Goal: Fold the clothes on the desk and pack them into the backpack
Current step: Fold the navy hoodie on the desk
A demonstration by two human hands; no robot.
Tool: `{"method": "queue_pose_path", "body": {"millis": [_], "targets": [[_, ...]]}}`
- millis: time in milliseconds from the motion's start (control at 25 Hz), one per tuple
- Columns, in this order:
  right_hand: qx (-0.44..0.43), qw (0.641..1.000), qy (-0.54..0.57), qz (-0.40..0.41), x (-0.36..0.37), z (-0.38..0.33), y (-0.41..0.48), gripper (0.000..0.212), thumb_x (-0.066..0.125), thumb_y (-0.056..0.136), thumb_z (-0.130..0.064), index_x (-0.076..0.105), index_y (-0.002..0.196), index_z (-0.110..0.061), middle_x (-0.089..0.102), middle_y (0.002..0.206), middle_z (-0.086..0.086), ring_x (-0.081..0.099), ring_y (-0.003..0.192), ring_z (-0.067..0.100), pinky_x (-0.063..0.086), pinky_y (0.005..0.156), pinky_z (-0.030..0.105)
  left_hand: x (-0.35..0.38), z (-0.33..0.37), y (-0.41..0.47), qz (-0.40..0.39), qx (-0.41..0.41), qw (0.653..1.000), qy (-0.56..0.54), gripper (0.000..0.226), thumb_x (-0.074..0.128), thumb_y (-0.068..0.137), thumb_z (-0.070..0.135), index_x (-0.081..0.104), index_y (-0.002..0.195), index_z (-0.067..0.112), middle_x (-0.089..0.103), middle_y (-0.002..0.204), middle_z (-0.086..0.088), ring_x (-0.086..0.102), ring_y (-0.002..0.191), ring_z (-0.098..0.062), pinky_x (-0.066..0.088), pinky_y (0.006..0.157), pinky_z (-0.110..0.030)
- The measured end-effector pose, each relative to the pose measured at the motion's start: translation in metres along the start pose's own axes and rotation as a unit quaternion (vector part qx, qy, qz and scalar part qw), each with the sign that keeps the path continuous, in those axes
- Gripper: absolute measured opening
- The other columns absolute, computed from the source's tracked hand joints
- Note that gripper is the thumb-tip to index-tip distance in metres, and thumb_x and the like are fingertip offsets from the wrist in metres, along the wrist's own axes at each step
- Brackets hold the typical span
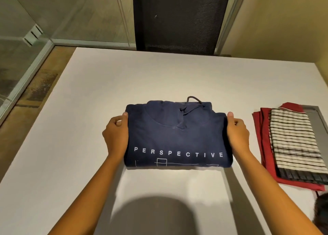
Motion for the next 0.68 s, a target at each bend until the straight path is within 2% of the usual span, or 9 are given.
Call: {"method": "queue_pose_path", "body": {"millis": [80,160,280,360,440,520,600,680], "targets": [[-0.022,0.999,-0.024,0.005,0.0,-0.011,-0.025,0.041,0.052,0.095,-0.046,0.05,0.118,-0.011,0.059,0.102,0.006,0.055,0.089,0.025,0.041,0.075,0.032,0.005,0.006,-0.01,-0.023,0.019,0.999,0.017,0.021,0.062,0.09,0.041,0.061,0.098,0.022,0.06,0.084,0.014,0.055,0.074,0.0,0.036,0.059,-0.011],[-0.08,0.996,-0.031,0.007,0.005,-0.027,-0.038,0.04,0.057,0.094,-0.029,0.047,0.128,-0.009,0.06,0.107,0.008,0.055,0.088,0.021,0.041,0.074,0.027,0.008,0.01,-0.012,-0.027,0.03,0.999,0.013,0.024,0.068,0.086,0.035,0.066,0.102,0.016,0.065,0.087,0.011,0.059,0.075,-0.002,0.04,0.06,-0.012],[-0.152,0.988,0.033,0.023,0.004,-0.064,-0.034,0.034,0.053,0.097,-0.02,0.048,0.13,-0.014,0.059,0.102,-0.002,0.056,0.084,0.012,0.041,0.063,0.012,0.01,0.015,0.003,-0.029,-0.007,0.99,-0.136,0.025,0.075,0.08,0.032,0.071,0.101,0.018,0.073,0.093,0.005,0.069,0.082,-0.012,0.053,0.068,-0.022],[-0.173,0.983,0.066,0.011,0.011,-0.079,-0.016,0.031,0.051,0.098,-0.02,0.05,0.129,-0.015,0.06,0.102,-0.005,0.056,0.086,0.006,0.041,0.064,0.005,0.016,0.019,0.017,-0.023,0.005,0.985,-0.171,0.029,0.076,0.08,0.034,0.071,0.104,0.019,0.073,0.098,0.006,0.07,0.089,-0.013,0.056,0.075,-0.028],[-0.163,0.986,0.047,-0.011,0.03,-0.076,0.009,0.031,0.048,0.099,-0.018,0.052,0.129,-0.01,0.062,0.113,0.003,0.057,0.094,0.014,0.041,0.072,0.015,0.028,0.02,0.03,-0.02,0.013,0.99,-0.141,0.033,0.073,0.082,0.034,0.068,0.11,0.017,0.071,0.104,0.004,0.067,0.094,-0.015,0.054,0.078,-0.025],[-0.136,0.99,0.007,-0.027,0.049,-0.063,0.029,0.032,0.045,0.1,-0.016,0.052,0.129,-0.004,0.061,0.12,0.012,0.057,0.103,0.024,0.037,0.077,0.022,0.043,0.015,0.041,-0.016,0.013,0.996,-0.083,0.034,0.071,0.086,0.031,0.066,0.114,0.012,0.069,0.107,-0.001,0.065,0.095,-0.019,0.049,0.071,-0.017],[-0.134,0.99,-0.02,-0.032,0.06,-0.056,0.038,0.03,0.043,0.102,-0.014,0.051,0.128,-0.002,0.061,0.118,0.014,0.054,0.097,0.025,0.034,0.075,0.021,0.054,0.015,0.049,-0.016,0.046,0.999,-0.021,0.032,0.068,0.087,0.03,0.064,0.112,0.01,0.067,0.103,-0.001,0.063,0.094,-0.021,0.043,0.066,-0.017],[-0.16,0.986,-0.051,-0.012,0.064,-0.054,0.041,0.027,0.041,0.102,-0.014,0.051,0.124,-0.003,0.061,0.113,0.013,0.054,0.093,0.026,0.035,0.072,0.025,0.059,0.018,0.053,-0.005,0.095,0.995,0.025,0.031,0.066,0.089,0.032,0.062,0.112,0.011,0.064,0.103,-0.001,0.062,0.096,-0.023,0.045,0.072,-0.023]]}}
Point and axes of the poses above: each hand's wrist, its own y-axis towards the middle knuckle, its own x-axis out of the palm, z = x × y, the point moved 9 cm from there along y, towards the middle knuckle
